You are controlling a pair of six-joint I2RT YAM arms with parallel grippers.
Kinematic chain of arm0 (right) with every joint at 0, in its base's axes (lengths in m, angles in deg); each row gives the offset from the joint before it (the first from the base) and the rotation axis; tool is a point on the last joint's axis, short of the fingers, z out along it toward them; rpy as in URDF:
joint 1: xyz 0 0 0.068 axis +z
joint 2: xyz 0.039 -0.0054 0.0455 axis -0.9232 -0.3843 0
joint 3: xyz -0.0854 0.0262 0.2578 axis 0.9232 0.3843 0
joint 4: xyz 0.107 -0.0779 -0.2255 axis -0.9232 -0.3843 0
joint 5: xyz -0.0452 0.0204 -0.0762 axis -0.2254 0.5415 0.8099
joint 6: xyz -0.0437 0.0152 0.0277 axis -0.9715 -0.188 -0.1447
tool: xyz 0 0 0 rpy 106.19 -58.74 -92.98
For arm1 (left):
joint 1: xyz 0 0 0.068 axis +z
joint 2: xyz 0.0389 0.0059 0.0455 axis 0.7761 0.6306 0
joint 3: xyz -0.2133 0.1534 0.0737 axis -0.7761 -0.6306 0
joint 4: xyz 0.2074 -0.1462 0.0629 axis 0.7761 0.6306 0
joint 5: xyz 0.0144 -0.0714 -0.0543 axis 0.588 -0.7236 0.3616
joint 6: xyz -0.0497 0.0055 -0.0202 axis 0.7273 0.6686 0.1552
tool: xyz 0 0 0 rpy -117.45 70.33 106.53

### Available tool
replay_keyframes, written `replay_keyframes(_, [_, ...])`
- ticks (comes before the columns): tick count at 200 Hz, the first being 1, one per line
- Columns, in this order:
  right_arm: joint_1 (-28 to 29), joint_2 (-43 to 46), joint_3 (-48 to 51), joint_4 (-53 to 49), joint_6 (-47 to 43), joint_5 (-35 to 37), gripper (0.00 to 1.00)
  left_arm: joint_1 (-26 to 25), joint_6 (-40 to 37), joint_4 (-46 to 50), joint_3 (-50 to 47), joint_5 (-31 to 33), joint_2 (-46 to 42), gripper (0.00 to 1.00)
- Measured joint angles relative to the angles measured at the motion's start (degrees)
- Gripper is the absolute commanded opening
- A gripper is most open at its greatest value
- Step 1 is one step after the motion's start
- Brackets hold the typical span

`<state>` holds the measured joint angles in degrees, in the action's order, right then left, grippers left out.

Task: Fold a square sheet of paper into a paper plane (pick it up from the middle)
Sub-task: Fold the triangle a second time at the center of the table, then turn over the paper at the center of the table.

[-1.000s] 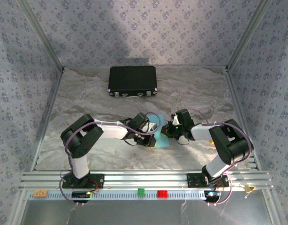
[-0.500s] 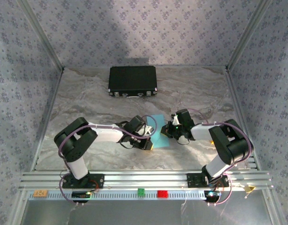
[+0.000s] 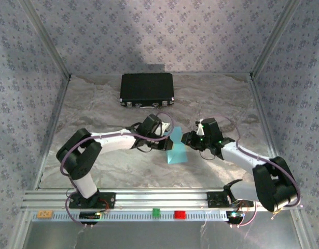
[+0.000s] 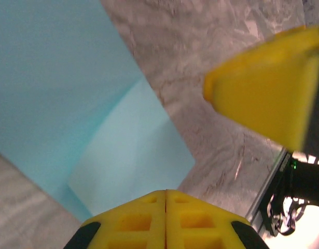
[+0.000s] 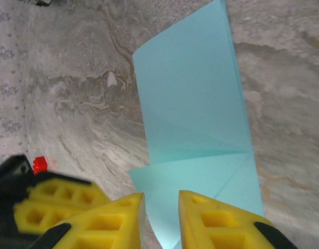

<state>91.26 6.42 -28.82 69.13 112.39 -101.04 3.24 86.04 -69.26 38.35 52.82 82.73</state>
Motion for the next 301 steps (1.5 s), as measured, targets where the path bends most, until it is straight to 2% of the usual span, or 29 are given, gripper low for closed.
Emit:
replay_keyframes(38, [0.0, 3.5, 4.0, -3.8, 1.2, 0.7, 0.31, 0.7, -0.1, 0.2, 1.4, 0.4, 4.3, 0.06])
replay_keyframes(116, [3.1, 2.8, 4.7, -6.8, 3.1, 0.5, 0.40, 1.0, -0.2, 0.4, 0.1, 0.8, 7.9, 0.04])
replay_keyframes(229, [5.2, -2.5, 4.0, -7.1, 3.5, 0.5, 0.43, 1.0, -1.0, -0.5, -0.3, 0.2, 7.9, 0.03])
replay_keyframes(260, [5.3, -3.5, 4.0, -3.9, 4.6, -0.4, 0.51, 1.1, -1.2, -0.5, -0.3, 0.2, 7.9, 0.03])
replay_keyframes(301, [5.0, -6.3, 4.0, 2.4, 6.1, -1.9, 0.51, 1.1, -1.3, -0.5, -0.3, 0.1, 7.9, 0.03])
